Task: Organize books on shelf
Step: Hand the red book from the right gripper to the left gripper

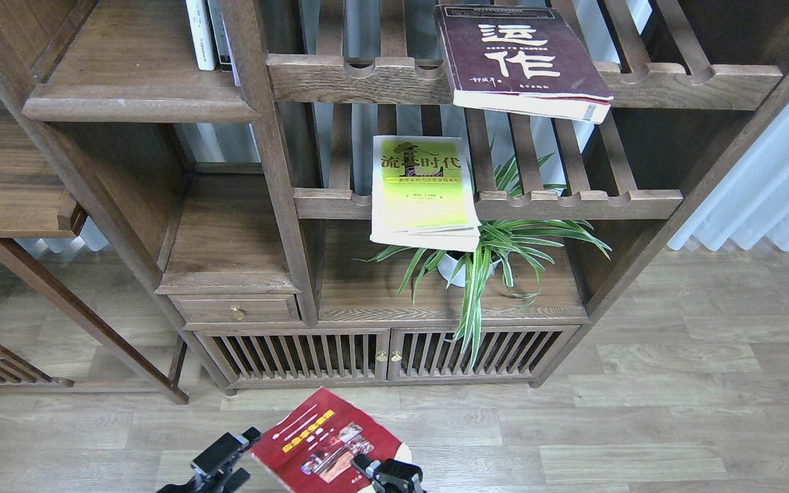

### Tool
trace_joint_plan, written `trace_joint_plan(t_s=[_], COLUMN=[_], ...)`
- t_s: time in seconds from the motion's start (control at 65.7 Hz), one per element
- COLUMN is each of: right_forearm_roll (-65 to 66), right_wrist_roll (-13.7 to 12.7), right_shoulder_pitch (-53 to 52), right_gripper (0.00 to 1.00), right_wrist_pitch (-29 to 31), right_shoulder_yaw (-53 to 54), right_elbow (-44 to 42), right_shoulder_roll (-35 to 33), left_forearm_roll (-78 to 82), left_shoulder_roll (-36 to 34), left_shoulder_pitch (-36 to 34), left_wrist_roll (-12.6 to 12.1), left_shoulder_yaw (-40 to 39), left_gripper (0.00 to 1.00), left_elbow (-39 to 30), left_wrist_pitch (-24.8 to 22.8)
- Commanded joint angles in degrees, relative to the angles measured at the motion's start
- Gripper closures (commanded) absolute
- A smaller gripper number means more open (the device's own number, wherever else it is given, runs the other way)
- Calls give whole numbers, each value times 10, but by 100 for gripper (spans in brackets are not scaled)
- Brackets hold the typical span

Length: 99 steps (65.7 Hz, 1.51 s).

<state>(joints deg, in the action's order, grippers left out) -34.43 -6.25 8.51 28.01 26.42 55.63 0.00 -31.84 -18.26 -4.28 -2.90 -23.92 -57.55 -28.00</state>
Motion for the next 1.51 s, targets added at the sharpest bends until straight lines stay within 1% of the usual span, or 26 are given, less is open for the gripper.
trace_joint_plan(t_s=[0.0,0.03,0.152,0.228,0.38,0.426,0.487,0.533,0.578,0.639,0.685,0.7,0.761,0.791,0.837,0.868,0.898,0.913,0.928,0.944,0.959,0.974,0.989,1.004,1.324,1.491], right_forearm_roll=[0,0,1,1,1,1,1,1,1,1,1,1,2,3,5,8,9,11,14,15,19,21,23,25,28,28], right_wrist_roll=[0,0,0,0,0,0,0,0,0,0,0,0,0,0,0,0,1,4,4,5,7,8,8,10,11,10], right_shoulder_pitch=[2,2,2,5,9,10,10,10,10,12,12,14,15,15,15,14,12,10,8,7,5,4,2,-1,-12,-13], right_gripper=[94,94,94,94,94,94,94,94,94,94,94,94,94,93,90,82,69,57,47,40,19,9,3,1,1,1], right_wrist_pitch=[0,0,0,0,0,0,0,0,0,0,0,0,0,0,0,0,0,0,0,0,0,0,0,0,0,0], right_shoulder_yaw=[-9,-9,-9,-9,-9,-9,-9,-9,-9,-9,-9,-9,-9,-8,-7,-4,-1,-1,0,0,1,1,2,2,4,4], right_elbow=[1,1,1,1,1,1,1,1,1,1,1,1,1,1,1,-1,-3,-5,-6,-7,-10,-11,-12,-17,-35,-55], right_shoulder_roll=[0,0,0,0,0,0,0,0,0,0,0,0,0,0,0,0,0,0,0,0,0,0,0,0,0,-7], left_forearm_roll=[-1,-1,0,0,1,1,1,1,2,2,2,2,2,2,2,2,2,2,2,2,2,2,2,2,2,3], left_shoulder_roll=[12,14,17,18,17,17,13,13,15,17,17,17,17,17,17,17,17,16,15,14,13,12,11,10,2,-60], left_shoulder_pitch=[0,0,0,-1,-2,-1,0,-1,-1,-2,-2,-1,-2,-3,-4,-5,-6,-6,-6,-6,-6,-6,-6,-6,-12,-11], left_wrist_roll=[2,4,25,35,36,37,37,38,37,37,38,38,38,37,37,37,37,37,37,37,37,37,37,37,34,34], left_shoulder_yaw=[32,34,53,66,66,66,66,67,67,66,66,66,64,64,63,62,60,60,59,59,58,58,57,56,44,39], left_gripper=[3,3,9,14,25,31,47,54,57,69,75,81,94,94,95,95,95,95,95,95,95,95,95,95,96,96], left_elbow=[2,2,2,2,2,3,3,3,3,3,3,3,2,2,2,1,-1,-2,-2,-3,-4,-5,-5,-5,-13,-30], left_wrist_pitch=[0,0,0,0,0,0,0,0,0,0,0,0,0,0,0,0,0,0,0,0,0,0,0,0,0,0])
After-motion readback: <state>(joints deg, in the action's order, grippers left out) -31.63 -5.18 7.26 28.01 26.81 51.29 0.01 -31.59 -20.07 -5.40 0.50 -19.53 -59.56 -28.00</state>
